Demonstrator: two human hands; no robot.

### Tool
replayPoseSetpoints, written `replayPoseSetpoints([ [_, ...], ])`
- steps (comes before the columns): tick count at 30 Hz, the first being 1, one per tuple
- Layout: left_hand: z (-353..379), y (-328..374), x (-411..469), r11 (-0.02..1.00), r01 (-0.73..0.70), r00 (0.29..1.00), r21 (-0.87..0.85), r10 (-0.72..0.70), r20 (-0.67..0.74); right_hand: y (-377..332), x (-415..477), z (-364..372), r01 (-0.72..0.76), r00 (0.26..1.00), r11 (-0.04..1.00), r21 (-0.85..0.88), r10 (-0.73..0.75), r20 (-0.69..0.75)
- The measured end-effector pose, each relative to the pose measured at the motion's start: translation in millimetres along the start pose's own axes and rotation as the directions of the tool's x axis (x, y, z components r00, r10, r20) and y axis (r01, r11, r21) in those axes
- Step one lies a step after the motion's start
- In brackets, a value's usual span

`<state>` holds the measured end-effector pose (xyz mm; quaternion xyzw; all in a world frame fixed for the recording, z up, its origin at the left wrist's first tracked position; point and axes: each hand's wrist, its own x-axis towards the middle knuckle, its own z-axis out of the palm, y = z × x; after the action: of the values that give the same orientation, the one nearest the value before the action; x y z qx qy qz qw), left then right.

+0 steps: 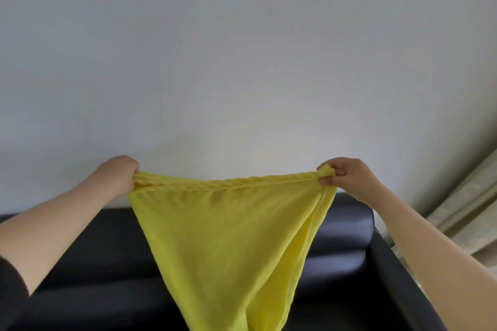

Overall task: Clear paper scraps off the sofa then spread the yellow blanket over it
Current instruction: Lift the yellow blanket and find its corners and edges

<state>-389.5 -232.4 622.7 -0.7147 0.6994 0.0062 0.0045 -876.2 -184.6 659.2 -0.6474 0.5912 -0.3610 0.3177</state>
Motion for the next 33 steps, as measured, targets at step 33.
replayPoseSetpoints([
  [33,-96,24,-26,0.654,0.019,0.986,-0.756,0.111,0.121,-36,23,-32,-0.302,0.817,0.951,0.073,0.298,-0.495],
])
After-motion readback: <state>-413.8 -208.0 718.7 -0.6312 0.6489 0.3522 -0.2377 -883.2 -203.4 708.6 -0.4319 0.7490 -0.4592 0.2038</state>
